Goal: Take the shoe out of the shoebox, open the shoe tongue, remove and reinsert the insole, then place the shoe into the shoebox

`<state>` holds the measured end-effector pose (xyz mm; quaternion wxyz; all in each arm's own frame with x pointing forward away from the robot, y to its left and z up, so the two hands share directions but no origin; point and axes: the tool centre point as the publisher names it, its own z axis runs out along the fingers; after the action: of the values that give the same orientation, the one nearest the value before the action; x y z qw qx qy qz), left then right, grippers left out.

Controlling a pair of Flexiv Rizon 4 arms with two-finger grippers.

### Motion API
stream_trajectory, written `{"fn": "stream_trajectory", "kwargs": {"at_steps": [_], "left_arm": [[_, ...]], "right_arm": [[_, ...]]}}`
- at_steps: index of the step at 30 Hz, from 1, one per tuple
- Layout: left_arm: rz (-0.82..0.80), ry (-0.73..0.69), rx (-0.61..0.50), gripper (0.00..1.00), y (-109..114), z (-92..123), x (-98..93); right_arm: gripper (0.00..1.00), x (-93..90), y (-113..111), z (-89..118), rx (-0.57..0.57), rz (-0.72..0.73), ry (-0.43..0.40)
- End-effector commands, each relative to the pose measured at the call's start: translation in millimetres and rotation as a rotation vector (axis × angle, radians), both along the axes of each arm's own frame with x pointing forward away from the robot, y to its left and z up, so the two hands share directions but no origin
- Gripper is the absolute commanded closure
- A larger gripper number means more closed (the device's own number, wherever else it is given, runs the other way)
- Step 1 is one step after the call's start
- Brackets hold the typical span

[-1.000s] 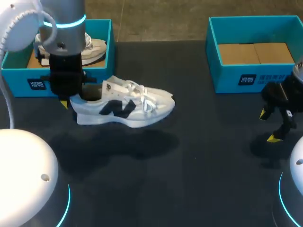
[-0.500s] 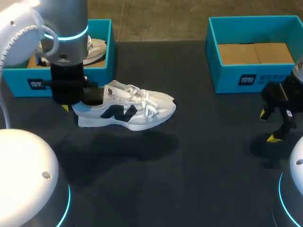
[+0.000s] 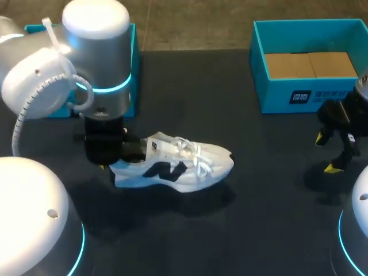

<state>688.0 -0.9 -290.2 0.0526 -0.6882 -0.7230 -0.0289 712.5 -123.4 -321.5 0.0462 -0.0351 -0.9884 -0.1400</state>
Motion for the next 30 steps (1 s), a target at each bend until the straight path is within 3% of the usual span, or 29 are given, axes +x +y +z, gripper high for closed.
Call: {"fn": "stream_trajectory", "kwargs": {"at_steps": [1,16,30], "left_arm": [[-0.002,0.017,-0.010,1.00,-10.7,-23.0,4.4],[-0.025,0.012,0.021,1.00,-50.3,-69.6,2.3],[0.010,0.030,0.002,1.00,-54.4,-93.8,2.5]], "right_arm": [[0.00,-0.5,0.5,-0.1,-0.003,-0.001,-0.001],[0.00,-0.5,0.5,-0.1,-0.003,-0.001,-0.001],[0.00,-0.5,0.5,-0.1,-0.003,-0.001,-0.001]]}}
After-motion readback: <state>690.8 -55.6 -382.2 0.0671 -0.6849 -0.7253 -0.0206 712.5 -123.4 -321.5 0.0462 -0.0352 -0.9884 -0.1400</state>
